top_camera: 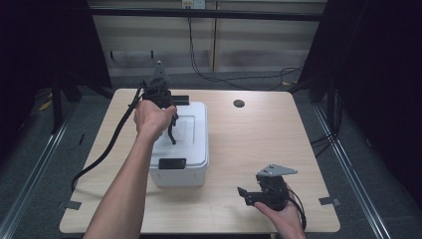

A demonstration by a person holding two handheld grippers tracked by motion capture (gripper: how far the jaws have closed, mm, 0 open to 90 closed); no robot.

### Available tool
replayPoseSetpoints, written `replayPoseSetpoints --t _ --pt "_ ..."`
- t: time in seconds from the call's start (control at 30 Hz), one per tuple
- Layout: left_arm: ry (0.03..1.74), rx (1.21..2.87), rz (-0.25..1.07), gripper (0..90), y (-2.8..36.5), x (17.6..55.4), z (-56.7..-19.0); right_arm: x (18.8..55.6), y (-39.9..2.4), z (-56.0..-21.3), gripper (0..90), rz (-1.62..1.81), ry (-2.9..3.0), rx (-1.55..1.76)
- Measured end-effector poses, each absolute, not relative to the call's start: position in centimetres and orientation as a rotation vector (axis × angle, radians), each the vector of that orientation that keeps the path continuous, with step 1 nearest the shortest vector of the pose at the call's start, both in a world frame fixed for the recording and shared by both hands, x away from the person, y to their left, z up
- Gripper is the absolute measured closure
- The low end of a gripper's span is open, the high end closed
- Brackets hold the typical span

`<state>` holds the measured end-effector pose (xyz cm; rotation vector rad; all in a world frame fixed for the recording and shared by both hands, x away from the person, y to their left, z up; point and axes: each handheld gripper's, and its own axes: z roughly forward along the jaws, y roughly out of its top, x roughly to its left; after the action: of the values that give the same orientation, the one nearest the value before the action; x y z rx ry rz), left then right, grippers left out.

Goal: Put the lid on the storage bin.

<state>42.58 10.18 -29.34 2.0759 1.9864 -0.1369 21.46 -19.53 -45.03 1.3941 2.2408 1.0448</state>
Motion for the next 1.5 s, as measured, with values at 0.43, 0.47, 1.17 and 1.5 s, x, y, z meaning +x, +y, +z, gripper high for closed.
replayPoseSetpoints --t 0.43,0.47,1.17,1.5 --pt "1.981 2.082 -0.147 84.7 9.8 42.7 -29.6 21.5 -19.6 -45.1 20.6 1.047 2.243 1.395" --pt "1.981 2.084 -0.153 84.7 9.8 42.7 -29.7 21.5 -19.6 -45.1 20.6 1.047 2.243 1.395" --pt "1.983 2.099 -0.154 84.2 9.5 42.9 -30.4 21.4 -19.6 -45.0 20.6 1.044 2.243 1.394" --pt "1.962 2.097 -0.169 83.5 9.6 43.0 -30.5 21.4 -19.5 -45.1 20.6 1.045 2.244 1.393"
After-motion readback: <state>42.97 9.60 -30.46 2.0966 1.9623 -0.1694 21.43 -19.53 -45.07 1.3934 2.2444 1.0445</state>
